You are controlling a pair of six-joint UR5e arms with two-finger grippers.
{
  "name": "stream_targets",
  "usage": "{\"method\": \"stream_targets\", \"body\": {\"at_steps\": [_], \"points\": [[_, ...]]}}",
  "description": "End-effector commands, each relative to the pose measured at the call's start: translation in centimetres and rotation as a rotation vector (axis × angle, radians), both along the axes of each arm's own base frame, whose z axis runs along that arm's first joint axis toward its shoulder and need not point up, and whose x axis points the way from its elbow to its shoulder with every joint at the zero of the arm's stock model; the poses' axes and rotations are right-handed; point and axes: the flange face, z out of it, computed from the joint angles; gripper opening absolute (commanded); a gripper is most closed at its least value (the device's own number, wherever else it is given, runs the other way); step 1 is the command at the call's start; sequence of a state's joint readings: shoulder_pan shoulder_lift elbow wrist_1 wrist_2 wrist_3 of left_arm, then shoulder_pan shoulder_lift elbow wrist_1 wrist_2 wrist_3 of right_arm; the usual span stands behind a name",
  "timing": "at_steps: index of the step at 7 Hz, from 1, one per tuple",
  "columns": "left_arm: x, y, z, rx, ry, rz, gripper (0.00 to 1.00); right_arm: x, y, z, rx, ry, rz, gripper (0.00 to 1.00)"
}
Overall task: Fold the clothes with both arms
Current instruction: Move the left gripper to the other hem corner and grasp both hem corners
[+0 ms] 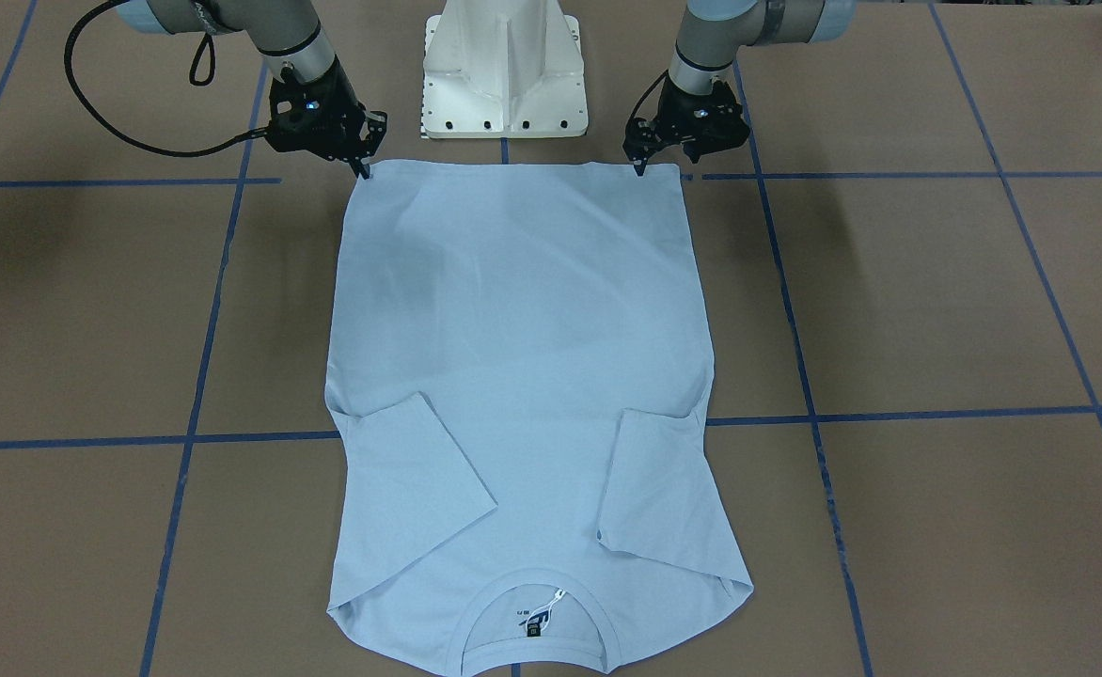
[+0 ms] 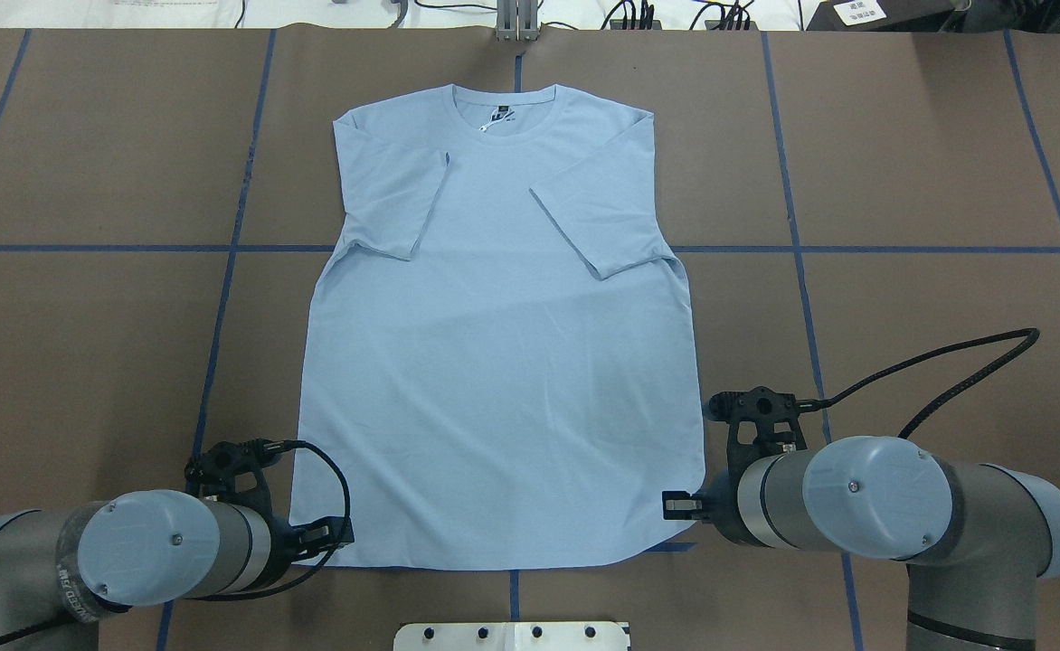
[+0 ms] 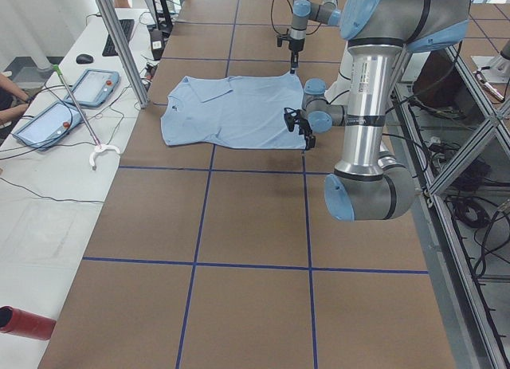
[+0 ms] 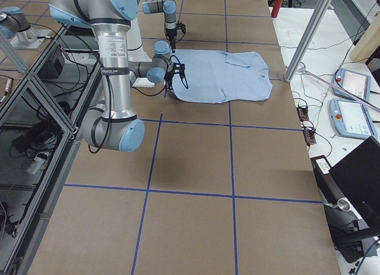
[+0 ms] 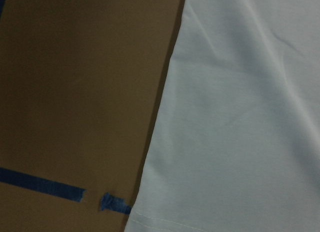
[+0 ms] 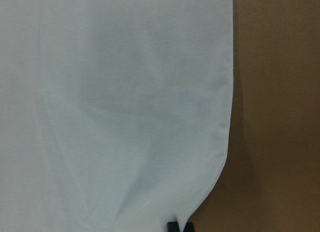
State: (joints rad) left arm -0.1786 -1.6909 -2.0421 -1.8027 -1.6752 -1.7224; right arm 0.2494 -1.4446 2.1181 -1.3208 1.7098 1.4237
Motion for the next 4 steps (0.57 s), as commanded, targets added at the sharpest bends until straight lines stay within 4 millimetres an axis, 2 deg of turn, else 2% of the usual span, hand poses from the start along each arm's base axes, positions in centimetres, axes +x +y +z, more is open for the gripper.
{"method": "stream_targets", "body": {"at_steps": [1, 4], "points": [[0.6, 0.04, 1.04, 0.0, -0.023, 0.001, 0.98, -0.03, -0.02, -0.01, -0.001, 0.0, -0.001, 0.0], [0.41, 0.01, 0.84, -0.002, -0.018, -0.001, 0.81, 0.17, -0.17, -0.07, -0.002, -0.002, 0.001, 0.0]]}}
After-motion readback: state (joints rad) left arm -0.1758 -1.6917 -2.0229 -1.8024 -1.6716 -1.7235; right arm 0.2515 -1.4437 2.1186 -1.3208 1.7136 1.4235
